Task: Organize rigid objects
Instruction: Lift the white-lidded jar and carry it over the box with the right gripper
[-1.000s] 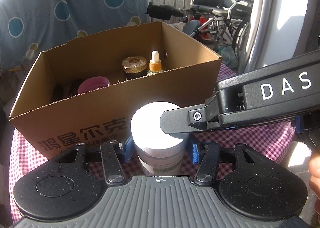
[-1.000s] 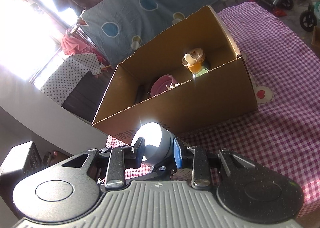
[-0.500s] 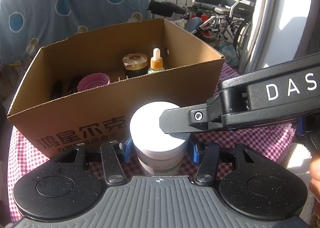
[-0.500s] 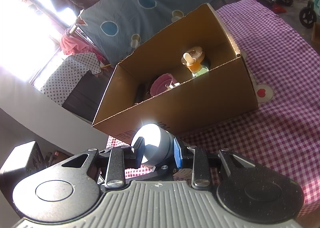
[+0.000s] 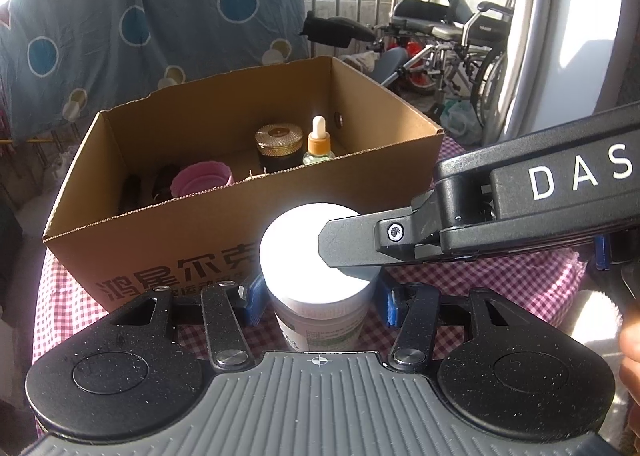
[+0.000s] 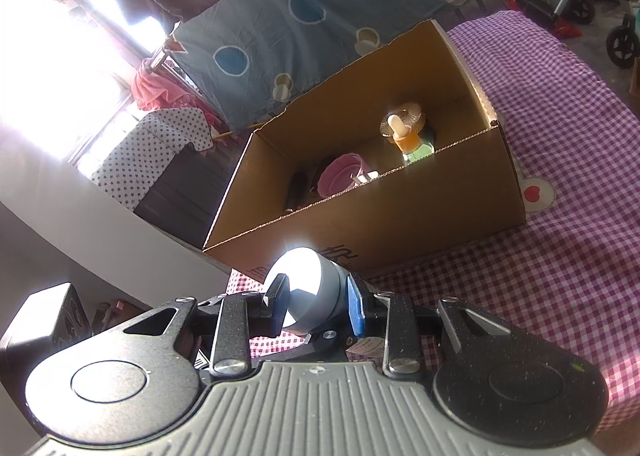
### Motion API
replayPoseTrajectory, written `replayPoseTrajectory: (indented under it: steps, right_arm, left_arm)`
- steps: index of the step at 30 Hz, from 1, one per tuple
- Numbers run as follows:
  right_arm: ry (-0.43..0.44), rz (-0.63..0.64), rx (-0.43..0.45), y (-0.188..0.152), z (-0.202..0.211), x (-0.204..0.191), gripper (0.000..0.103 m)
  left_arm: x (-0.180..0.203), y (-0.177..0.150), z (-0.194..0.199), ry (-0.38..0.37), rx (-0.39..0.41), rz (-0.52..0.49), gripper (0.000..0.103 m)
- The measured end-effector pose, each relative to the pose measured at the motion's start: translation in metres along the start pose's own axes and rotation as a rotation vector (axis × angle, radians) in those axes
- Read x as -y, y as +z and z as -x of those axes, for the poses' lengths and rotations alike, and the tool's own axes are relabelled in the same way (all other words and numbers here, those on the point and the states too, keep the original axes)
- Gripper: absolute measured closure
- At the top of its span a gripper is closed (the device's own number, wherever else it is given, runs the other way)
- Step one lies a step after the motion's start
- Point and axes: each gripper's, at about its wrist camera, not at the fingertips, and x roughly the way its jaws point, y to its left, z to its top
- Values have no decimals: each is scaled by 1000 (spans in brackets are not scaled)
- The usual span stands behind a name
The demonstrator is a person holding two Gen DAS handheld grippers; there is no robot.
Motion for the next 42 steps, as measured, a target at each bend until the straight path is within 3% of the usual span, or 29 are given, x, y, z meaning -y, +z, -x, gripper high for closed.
replayPoseTrajectory:
  steps: [14, 21, 26, 30, 35, 42]
  right_arm:
    - [27, 75, 69, 1, 32, -34, 69]
    - [51, 181, 172, 55, 60, -69, 69]
    - [29, 206, 212, 107, 62, -69, 69]
    - [-6, 189, 192, 143, 46, -52, 68]
    - [-28, 116, 102, 174, 4, -7, 68]
    - [-44, 66, 8, 182, -42, 37, 68]
  left_arm:
    - [-1, 12, 33, 12, 91, -11, 50]
    - [-10, 76, 53, -30, 202, -46, 50]
    - [-8, 127, 34, -79, 215, -64, 50]
    - [-6, 152, -5, -127, 161, -55, 50]
    - [-9, 166, -65, -158, 18, -26, 50]
    - [-19, 164, -116, -164, -123, 3, 50]
